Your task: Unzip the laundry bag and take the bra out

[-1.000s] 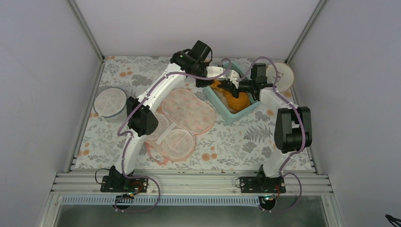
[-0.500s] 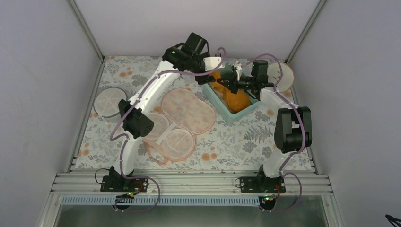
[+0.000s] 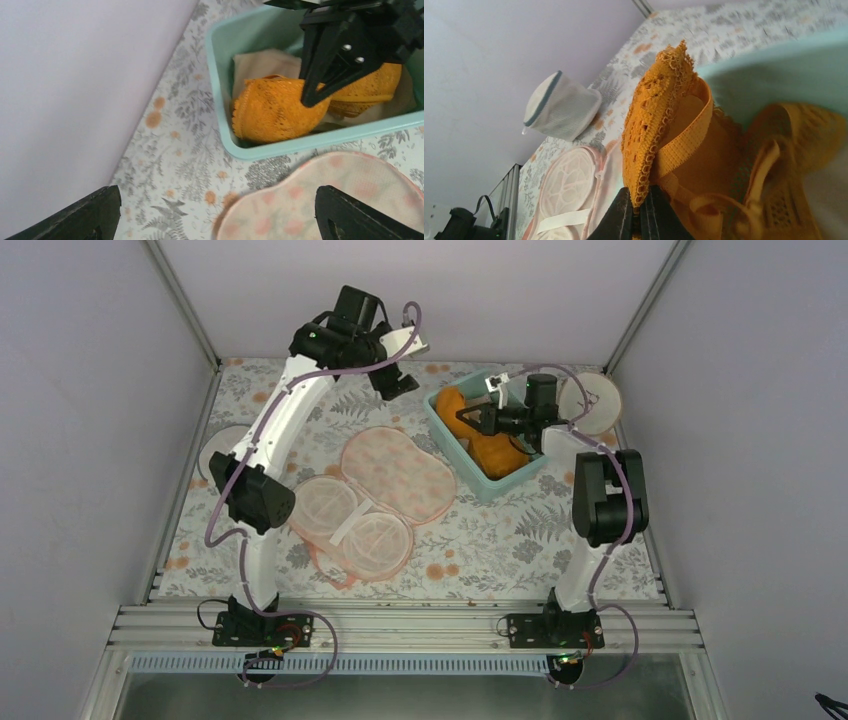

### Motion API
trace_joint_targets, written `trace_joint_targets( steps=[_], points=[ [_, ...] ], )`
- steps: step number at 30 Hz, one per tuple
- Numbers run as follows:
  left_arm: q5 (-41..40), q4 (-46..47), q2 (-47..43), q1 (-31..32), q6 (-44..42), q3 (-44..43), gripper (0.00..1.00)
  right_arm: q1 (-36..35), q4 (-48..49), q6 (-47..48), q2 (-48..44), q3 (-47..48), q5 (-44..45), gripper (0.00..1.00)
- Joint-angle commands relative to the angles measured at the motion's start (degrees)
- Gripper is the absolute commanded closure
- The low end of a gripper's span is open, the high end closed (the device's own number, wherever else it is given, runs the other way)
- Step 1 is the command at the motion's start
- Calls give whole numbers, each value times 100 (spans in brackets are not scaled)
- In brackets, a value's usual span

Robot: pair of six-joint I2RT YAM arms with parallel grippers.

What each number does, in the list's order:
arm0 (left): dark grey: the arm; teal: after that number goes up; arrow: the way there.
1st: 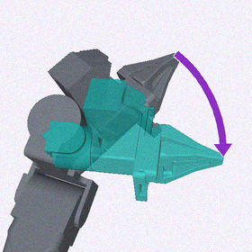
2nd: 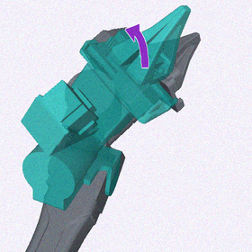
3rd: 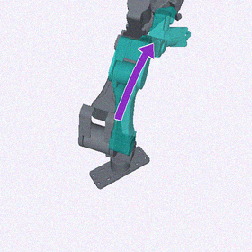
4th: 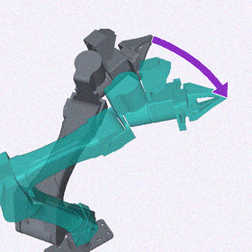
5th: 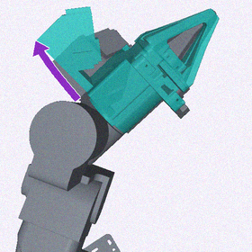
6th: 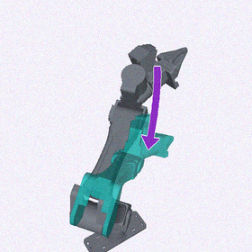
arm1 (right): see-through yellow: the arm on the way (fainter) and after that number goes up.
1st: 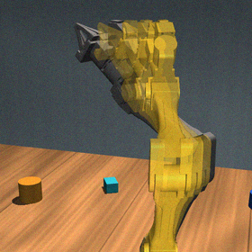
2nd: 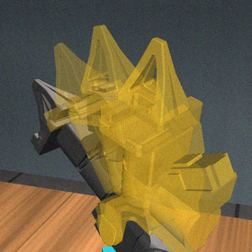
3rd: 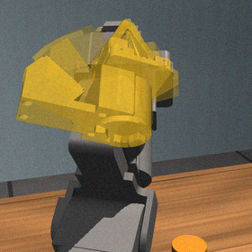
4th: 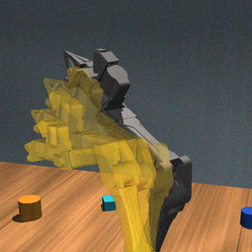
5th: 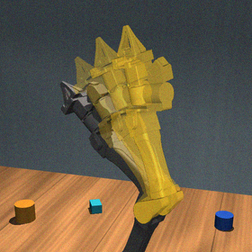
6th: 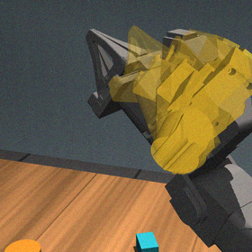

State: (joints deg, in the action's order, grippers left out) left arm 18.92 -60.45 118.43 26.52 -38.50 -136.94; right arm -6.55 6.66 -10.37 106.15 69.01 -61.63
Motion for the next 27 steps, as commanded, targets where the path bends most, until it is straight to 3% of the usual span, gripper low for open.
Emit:
trace_joint_targets(
  steps=[1,10,18,23,27],
  points=[
    [241,157,-284,5,135,459,4,124,20,-590,292,261,304,96],
    [370,261,-470,-22,108,772,4,296,-99,-703,479,485,1102,94],
    [438,262,-505,-24,87,822,4,370,-502,-671,184,411,2773,87],
    [466,270,-564,-33,57,891,4,365,-958,-285,38,623,3677,60],
    [471,271,-608,-57,37,934,4,360,-1612,216,31,1070,4025,54]
  ],
)
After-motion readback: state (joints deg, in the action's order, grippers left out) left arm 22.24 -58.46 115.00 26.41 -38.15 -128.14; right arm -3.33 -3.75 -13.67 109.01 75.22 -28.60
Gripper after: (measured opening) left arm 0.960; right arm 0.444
